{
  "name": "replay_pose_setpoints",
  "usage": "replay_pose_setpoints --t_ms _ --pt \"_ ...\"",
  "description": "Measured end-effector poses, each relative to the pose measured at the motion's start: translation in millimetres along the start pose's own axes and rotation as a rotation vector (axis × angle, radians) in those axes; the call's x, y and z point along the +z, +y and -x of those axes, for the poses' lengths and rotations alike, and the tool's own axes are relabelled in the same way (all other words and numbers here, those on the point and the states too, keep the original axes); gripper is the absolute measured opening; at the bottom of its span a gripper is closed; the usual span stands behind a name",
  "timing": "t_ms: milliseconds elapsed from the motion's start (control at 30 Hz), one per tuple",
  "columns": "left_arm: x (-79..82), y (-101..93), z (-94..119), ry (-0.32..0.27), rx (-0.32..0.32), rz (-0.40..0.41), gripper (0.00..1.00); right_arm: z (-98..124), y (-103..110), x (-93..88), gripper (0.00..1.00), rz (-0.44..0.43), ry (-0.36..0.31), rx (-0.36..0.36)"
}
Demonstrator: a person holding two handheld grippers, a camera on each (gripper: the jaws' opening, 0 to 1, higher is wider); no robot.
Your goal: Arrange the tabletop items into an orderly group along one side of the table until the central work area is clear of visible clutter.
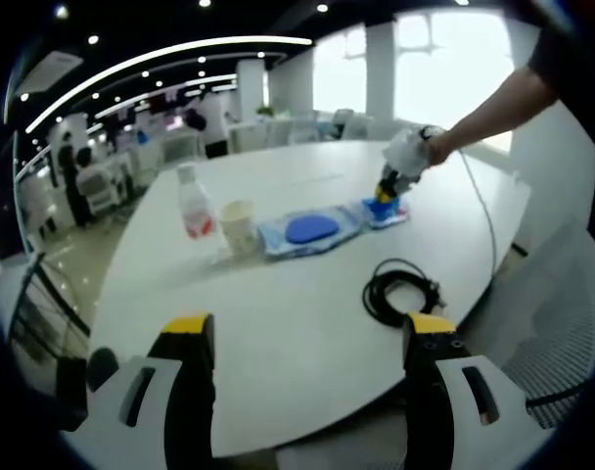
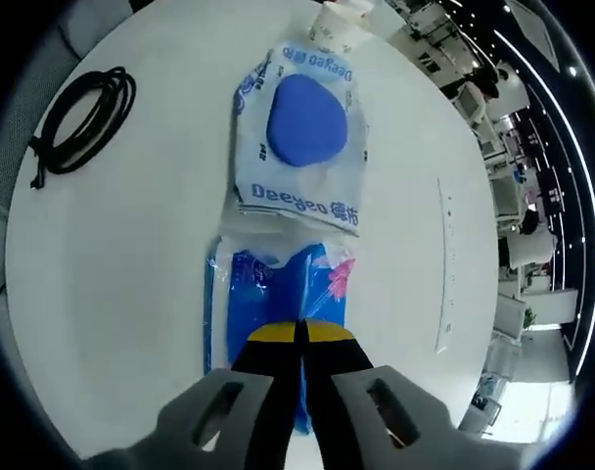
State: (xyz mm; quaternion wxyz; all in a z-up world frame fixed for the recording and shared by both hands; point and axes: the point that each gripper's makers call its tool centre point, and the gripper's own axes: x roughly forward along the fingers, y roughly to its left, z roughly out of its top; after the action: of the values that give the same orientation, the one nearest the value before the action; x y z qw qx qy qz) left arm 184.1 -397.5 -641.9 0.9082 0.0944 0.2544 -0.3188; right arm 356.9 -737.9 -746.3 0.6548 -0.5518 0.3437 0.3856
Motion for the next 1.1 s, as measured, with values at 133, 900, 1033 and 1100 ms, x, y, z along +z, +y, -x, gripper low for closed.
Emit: replay_pose_setpoints --t_ms 133,900,1033,1100 --pt "-1.0 0.8 -0.4 0.001 0.002 0.0 0.76 -1.8 -1.9 0.6 0.0 -0.006 0.0 -0.002" --pt "-0.4 1.6 -1.0 -0.007 0.0 -0.005 0.76 2.1 -2.4 5.6 0.0 -0.047 -0.015 -0.009" --pt "0.3 1.9 -0.4 -0.009 0.004 -0.004 0.76 2.4 1.1 7.7 0.0 -0.038 -0.017 -0.003" --pt "0.9 1.7 -0.1 -0.011 0.005 -0.005 0.76 2.4 0.1 7.2 0.0 -0.04 -0.013 -0.007"
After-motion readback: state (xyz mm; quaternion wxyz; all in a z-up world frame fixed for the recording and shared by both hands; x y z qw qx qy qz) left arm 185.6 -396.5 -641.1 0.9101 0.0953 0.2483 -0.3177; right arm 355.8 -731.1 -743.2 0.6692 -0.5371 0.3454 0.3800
